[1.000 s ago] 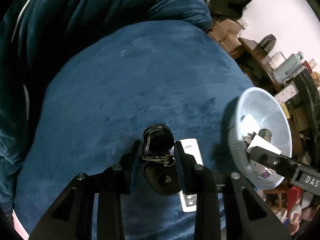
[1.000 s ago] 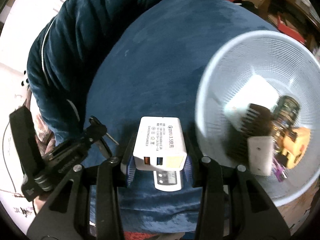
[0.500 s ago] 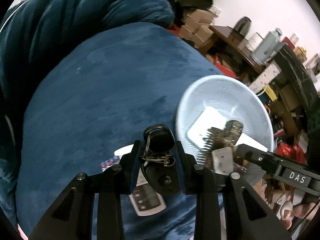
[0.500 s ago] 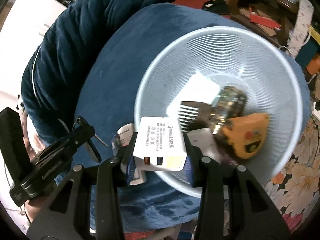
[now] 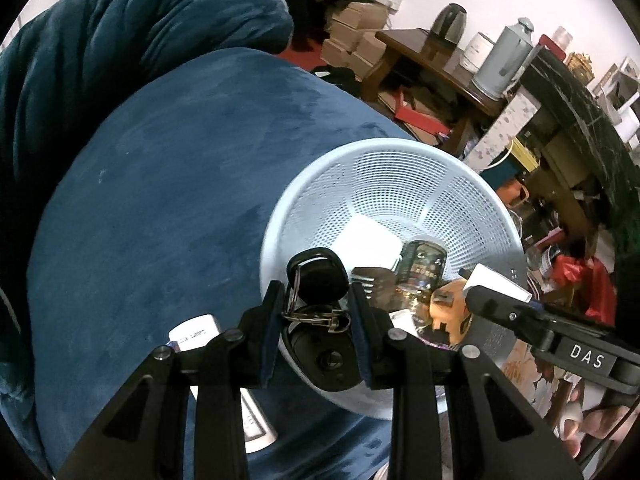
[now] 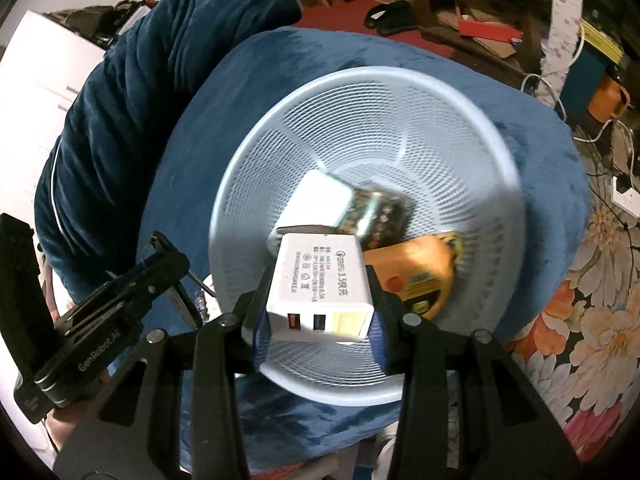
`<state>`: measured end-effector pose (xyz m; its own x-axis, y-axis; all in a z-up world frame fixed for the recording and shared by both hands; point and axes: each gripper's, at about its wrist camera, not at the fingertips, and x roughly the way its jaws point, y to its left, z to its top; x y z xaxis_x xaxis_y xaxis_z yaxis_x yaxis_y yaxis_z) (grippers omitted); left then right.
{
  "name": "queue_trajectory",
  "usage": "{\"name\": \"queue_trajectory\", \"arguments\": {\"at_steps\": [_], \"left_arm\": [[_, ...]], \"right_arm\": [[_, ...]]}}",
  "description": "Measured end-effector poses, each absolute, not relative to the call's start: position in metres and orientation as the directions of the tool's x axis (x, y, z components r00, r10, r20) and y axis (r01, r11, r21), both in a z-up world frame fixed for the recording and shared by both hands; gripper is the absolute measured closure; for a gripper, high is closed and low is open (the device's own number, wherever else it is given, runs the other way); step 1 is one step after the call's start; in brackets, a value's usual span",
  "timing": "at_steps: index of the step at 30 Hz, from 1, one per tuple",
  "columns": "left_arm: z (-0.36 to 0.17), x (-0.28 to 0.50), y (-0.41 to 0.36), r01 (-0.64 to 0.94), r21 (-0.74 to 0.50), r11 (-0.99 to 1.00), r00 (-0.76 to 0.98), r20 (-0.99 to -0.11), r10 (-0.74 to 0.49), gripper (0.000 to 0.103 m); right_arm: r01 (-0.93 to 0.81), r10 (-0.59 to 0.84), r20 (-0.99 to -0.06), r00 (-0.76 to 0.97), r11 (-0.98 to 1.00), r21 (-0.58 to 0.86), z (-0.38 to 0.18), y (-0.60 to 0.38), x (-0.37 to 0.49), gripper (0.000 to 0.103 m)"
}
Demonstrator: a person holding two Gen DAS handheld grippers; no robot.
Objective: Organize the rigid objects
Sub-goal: 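Carry the car key and plug charger over the blue basket with both tools, then open both tools to drop the car key and plug charger into the basket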
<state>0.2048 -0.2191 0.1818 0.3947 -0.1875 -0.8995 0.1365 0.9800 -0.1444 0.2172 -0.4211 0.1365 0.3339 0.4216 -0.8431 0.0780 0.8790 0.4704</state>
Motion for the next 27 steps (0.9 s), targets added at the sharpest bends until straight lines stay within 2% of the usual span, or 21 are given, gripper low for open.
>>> {"name": "queue_trajectory", "arguments": {"at_steps": [11, 27], "left_arm": [[0.163, 0.231, -0.249, 0.171, -0.107, 0.979, 0.347, -0.924, -0.162, 0.070], [0.137, 0.252, -0.253, 0.173, -0.066, 0.983, 0.307, -0.944, -0.118, 0.070]], "right_arm": [[0.099, 0.354, -0.874, 0.333, 0.909, 0.406, 0.127, -0.438, 0.228, 0.063], [0.112, 0.314, -0.897, 0.310, 0.925, 0.363, 0.115, -0.441, 0.240, 0.062]]}}
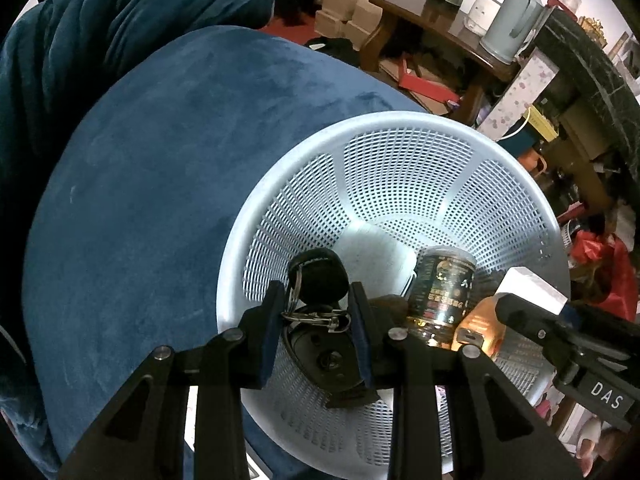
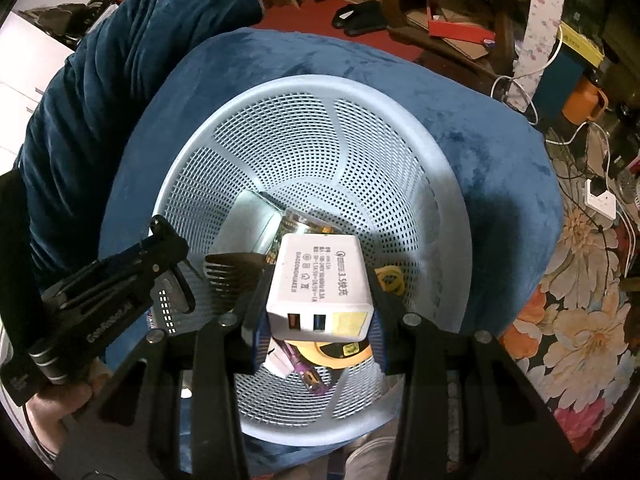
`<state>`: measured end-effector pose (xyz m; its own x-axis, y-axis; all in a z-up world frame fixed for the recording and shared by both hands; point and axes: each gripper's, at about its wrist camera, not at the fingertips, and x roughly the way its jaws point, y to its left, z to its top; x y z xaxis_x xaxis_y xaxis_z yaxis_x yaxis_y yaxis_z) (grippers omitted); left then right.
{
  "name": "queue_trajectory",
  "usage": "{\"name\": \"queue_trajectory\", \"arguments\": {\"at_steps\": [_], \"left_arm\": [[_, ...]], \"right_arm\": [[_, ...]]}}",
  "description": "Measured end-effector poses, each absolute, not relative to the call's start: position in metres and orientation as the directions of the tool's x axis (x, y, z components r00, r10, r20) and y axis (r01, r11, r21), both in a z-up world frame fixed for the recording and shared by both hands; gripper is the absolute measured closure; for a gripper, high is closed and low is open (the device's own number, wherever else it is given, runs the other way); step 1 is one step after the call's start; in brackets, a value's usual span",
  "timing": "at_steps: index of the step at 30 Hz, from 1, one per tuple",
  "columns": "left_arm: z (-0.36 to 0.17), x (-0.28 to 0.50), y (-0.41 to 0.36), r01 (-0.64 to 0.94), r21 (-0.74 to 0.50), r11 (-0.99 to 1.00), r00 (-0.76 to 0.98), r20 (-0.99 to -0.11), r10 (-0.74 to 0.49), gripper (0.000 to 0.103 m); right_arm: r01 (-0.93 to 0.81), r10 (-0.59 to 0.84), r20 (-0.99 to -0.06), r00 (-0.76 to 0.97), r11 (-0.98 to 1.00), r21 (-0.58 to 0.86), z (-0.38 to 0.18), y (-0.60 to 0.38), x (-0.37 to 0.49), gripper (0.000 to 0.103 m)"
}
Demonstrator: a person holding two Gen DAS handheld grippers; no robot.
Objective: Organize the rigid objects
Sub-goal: 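Open both tools to drop the car key and plug charger into the basket, then move both open tools back over the batteries and remote on the table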
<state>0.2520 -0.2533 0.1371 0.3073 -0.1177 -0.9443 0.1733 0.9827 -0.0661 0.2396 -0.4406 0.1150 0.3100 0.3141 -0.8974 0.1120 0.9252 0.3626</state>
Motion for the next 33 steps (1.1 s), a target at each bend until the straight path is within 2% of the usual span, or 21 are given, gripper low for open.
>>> {"name": "queue_trajectory", "arguments": {"at_steps": [6, 7, 8, 10, 11, 12, 14, 15, 17, 19, 20, 21, 25, 33], "left_arm": [[0.137, 0.253, -0.248, 0.158, -0.071, 0.985, 0.307, -0.945, -0.117, 0.070], [0.137, 0.252, -0.247, 0.157, -0.070, 0.985, 0.307, -0.945, -0.116, 0.065], [0.139, 0.252, -0.246, 0.154, -0.070, 0.986, 0.310, -0.944, -0.115, 0.052], [0.141, 0.250, -0.245, 0.150, -0.084, 0.985, 0.319, -0.939, -0.129, 0.037], [0.143, 0.248, -0.243, 0.151, -0.091, 0.984, 0.325, -0.936, -0.137, 0.031], [0.144, 0.247, -0.243, 0.150, -0.087, 0.985, 0.329, -0.935, -0.132, 0.028], [0.149, 0.244, -0.241, 0.150, -0.080, 0.985, 0.342, -0.931, -0.128, 0.020], [0.151, 0.243, -0.239, 0.150, -0.081, 0.985, 0.346, -0.929, -0.129, 0.018], [0.157, 0.239, -0.236, 0.144, -0.078, 0.986, 0.360, -0.925, -0.126, 0.007], [0.161, 0.237, -0.233, 0.135, -0.070, 0.988, 0.373, -0.920, -0.116, 0.005], [0.163, 0.236, -0.231, 0.131, -0.067, 0.989, 0.377, -0.919, -0.112, 0.005], [0.165, 0.235, -0.228, 0.123, -0.064, 0.990, 0.378, -0.920, -0.106, 0.004], [0.168, 0.230, -0.218, 0.101, -0.049, 0.994, 0.382, -0.920, -0.084, 0.003], [0.170, 0.221, -0.197, 0.067, -0.032, 0.997, 0.382, -0.922, -0.055, 0.001]], "right_arm": [[0.120, 0.300, -0.904, 0.305, 0.929, 0.349, 0.115, -0.441, 0.238, 0.060], [0.123, 0.301, -0.904, 0.305, 0.928, 0.351, 0.115, -0.441, 0.238, 0.060], [0.127, 0.301, -0.904, 0.305, 0.928, 0.352, 0.115, -0.442, 0.238, 0.060], [0.135, 0.295, -0.905, 0.307, 0.928, 0.348, 0.116, -0.442, 0.238, 0.057], [0.140, 0.295, -0.903, 0.313, 0.926, 0.351, 0.118, -0.442, 0.237, 0.050], [0.144, 0.295, -0.900, 0.320, 0.924, 0.354, 0.119, -0.442, 0.236, 0.041], [0.150, 0.298, -0.893, 0.337, 0.919, 0.364, 0.123, -0.443, 0.235, 0.033], [0.151, 0.298, -0.891, 0.342, 0.918, 0.365, 0.124, -0.443, 0.234, 0.029], [0.157, 0.286, -0.892, 0.350, 0.921, 0.357, 0.127, -0.442, 0.233, 0.027], [0.160, 0.282, -0.895, 0.347, 0.922, 0.353, 0.127, -0.441, 0.232, 0.022], [0.164, 0.281, -0.895, 0.346, 0.922, 0.352, 0.127, -0.440, 0.231, 0.011], [0.160, 0.291, -0.891, 0.349, 0.918, 0.363, 0.128, -0.438, 0.230, 0.006], [0.153, 0.271, -0.896, 0.353, 0.928, 0.341, 0.133, -0.434, 0.228, 0.000], [0.140, 0.245, -0.910, 0.335, 0.942, 0.305, 0.131, -0.426, 0.227, 0.000]]}}
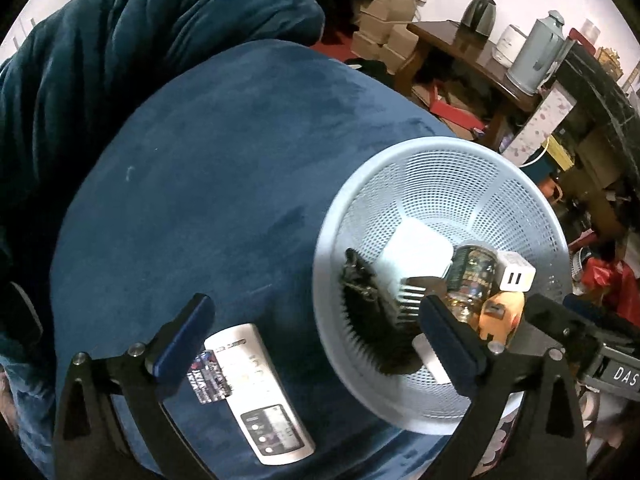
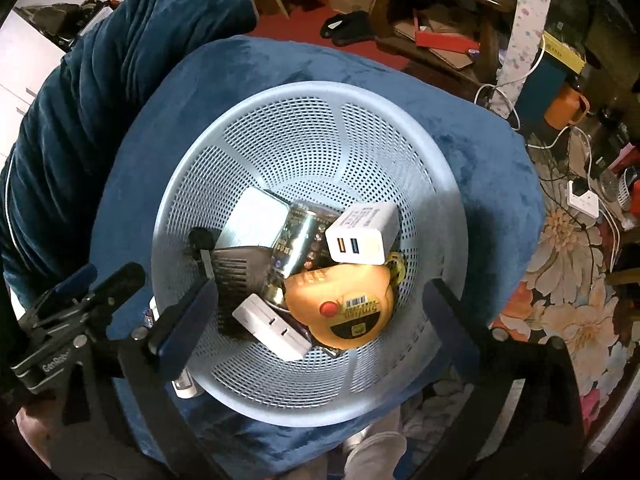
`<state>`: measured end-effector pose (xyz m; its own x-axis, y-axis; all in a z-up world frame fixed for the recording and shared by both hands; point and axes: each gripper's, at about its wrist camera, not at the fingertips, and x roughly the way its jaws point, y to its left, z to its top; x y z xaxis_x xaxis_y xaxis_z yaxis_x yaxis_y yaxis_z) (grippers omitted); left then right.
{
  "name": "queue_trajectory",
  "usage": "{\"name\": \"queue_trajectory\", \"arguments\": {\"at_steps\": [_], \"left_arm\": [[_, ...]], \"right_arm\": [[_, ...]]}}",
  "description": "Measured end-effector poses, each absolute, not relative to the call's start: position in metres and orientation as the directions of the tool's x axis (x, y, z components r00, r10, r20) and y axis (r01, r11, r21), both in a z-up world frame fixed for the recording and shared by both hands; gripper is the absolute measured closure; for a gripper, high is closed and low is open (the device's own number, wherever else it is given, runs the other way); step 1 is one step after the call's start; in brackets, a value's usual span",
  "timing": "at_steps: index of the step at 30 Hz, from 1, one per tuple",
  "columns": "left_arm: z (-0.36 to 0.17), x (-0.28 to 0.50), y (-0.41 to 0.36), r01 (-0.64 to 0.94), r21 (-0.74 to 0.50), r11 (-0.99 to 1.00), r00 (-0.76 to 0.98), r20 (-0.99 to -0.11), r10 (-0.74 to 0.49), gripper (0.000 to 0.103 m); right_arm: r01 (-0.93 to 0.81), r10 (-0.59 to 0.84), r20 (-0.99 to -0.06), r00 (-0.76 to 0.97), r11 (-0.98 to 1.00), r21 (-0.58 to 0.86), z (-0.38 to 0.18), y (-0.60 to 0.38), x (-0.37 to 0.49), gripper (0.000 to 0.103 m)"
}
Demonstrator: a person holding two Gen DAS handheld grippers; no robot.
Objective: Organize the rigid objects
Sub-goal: 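Move both open tools back over the batteries and remote on the table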
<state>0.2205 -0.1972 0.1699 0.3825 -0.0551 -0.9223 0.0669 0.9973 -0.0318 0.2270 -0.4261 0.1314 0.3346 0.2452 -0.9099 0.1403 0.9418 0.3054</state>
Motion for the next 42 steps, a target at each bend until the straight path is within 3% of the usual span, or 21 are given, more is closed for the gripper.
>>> {"name": "queue_trajectory", "arguments": {"at_steps": [42], "left_arm": [[0.164, 0.171, -0.087, -0.115, -0.074, 0.991, 0.367, -0.930, -0.027, 0.001]], "right_arm": [[-0.077, 0.227, -0.928, 0.294, 0.974, 0.214, 0.147, -0.318, 0.217, 0.000]]}}
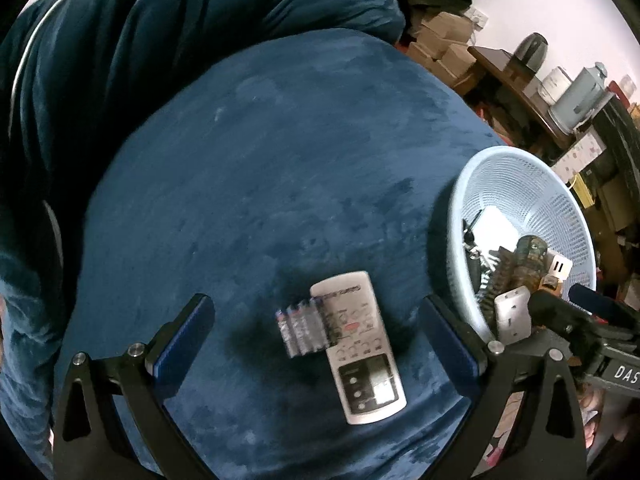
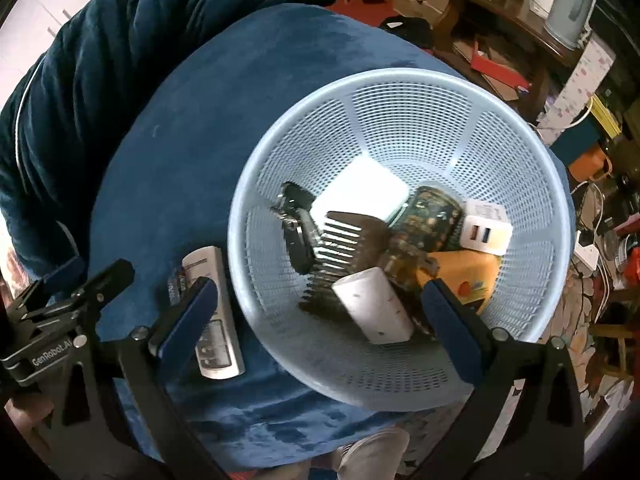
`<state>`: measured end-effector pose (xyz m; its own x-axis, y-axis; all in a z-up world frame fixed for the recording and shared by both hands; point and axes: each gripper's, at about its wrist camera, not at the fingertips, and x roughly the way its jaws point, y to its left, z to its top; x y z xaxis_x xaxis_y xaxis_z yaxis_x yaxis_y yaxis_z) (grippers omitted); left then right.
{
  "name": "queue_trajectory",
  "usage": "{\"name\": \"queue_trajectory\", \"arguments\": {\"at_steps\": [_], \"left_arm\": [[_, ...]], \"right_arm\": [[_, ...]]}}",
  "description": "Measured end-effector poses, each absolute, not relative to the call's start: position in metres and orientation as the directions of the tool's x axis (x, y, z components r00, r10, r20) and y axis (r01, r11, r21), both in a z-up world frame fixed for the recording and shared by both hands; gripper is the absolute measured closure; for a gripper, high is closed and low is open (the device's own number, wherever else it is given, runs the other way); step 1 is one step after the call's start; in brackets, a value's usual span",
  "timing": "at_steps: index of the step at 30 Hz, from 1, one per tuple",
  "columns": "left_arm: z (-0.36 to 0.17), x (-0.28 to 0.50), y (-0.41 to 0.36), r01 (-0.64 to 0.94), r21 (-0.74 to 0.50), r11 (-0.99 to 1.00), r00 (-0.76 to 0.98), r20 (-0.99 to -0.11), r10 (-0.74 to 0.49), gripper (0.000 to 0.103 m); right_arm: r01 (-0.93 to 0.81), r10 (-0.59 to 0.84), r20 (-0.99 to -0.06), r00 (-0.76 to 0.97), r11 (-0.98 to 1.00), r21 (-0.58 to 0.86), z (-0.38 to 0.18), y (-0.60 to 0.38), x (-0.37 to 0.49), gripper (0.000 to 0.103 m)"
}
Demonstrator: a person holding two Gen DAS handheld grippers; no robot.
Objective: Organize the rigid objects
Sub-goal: 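Move both open tools back over the batteries and remote on the table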
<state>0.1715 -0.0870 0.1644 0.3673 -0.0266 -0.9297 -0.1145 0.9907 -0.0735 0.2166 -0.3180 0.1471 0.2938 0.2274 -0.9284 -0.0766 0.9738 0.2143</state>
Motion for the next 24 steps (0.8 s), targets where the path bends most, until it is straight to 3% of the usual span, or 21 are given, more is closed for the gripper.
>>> {"name": "queue_trajectory", "arguments": {"at_steps": [12, 17, 24], "left_arm": [[0.117, 0.158, -0.068, -0.139, -0.108, 0.984, 0.282, -0.957, -0.065, 0.002], [0.100, 0.161, -0.063, -0.155, -0.153, 0.976, 0.256, -0.961, -0.110, 0.014], [0.075, 0.169, -0.062, -0.179, -0.161, 0.971, 0.232, -0.966, -0.118, 0.016]], "right_arm": [[-0.113, 0.224, -0.931, 0.287, 0.973, 0.200, 0.147, -0.304, 0.216, 0.000], [-0.104, 0.222, -0.932, 0.287, 0.974, 0.200, 0.146, -0.305, 0.219, 0.000], [-0.125, 0.223, -0.931, 0.290, 0.973, 0.194, 0.147, -0.304, 0.219, 0.000]]}}
